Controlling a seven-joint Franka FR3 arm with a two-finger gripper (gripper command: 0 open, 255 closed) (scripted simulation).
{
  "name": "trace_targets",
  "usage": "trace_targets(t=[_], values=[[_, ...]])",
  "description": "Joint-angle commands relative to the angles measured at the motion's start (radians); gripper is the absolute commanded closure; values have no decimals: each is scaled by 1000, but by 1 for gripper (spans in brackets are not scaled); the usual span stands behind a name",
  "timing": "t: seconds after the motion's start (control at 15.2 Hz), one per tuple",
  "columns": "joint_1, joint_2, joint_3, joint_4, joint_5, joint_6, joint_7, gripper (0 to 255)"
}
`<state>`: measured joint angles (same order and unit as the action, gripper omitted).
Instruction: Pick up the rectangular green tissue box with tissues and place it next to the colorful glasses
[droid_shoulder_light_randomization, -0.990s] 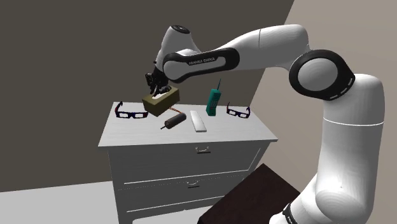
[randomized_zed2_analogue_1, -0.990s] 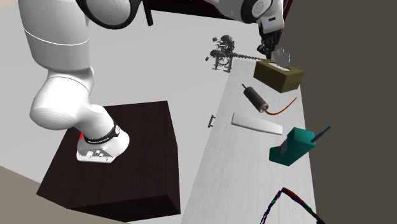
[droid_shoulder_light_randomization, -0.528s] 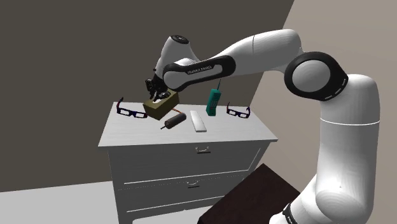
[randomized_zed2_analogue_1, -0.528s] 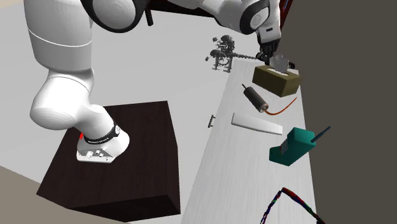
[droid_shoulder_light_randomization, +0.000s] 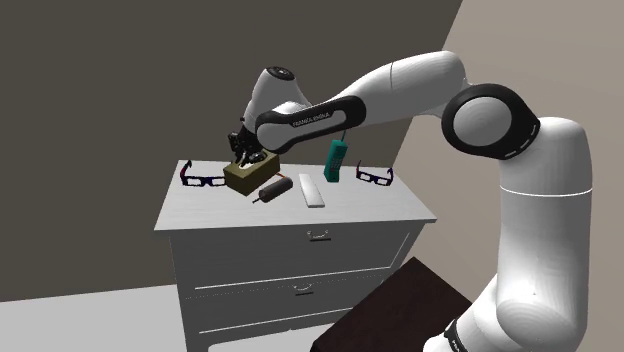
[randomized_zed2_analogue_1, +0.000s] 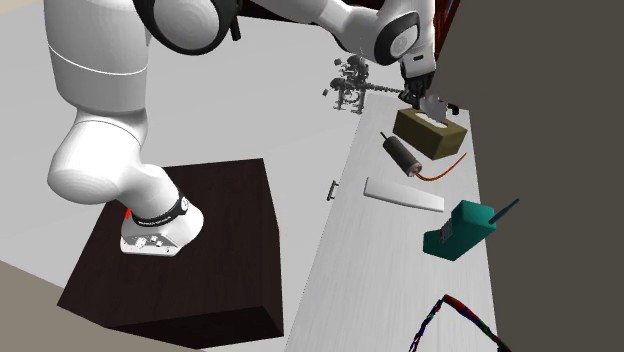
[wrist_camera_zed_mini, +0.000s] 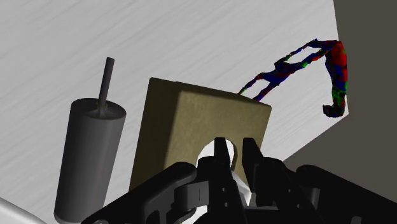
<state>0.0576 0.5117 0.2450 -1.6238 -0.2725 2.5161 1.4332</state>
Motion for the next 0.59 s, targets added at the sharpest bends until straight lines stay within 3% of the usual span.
trace_targets(t=[0.0, 0.07, 0.13, 0.53], values=[[0, 2, 0, -1, 0, 1, 0, 255], [0, 2, 0, -1, 0, 1, 0, 255], [0, 2, 0, -2, 0, 1, 0, 0], [-6, -27, 6, -16, 8, -14, -5, 0]])
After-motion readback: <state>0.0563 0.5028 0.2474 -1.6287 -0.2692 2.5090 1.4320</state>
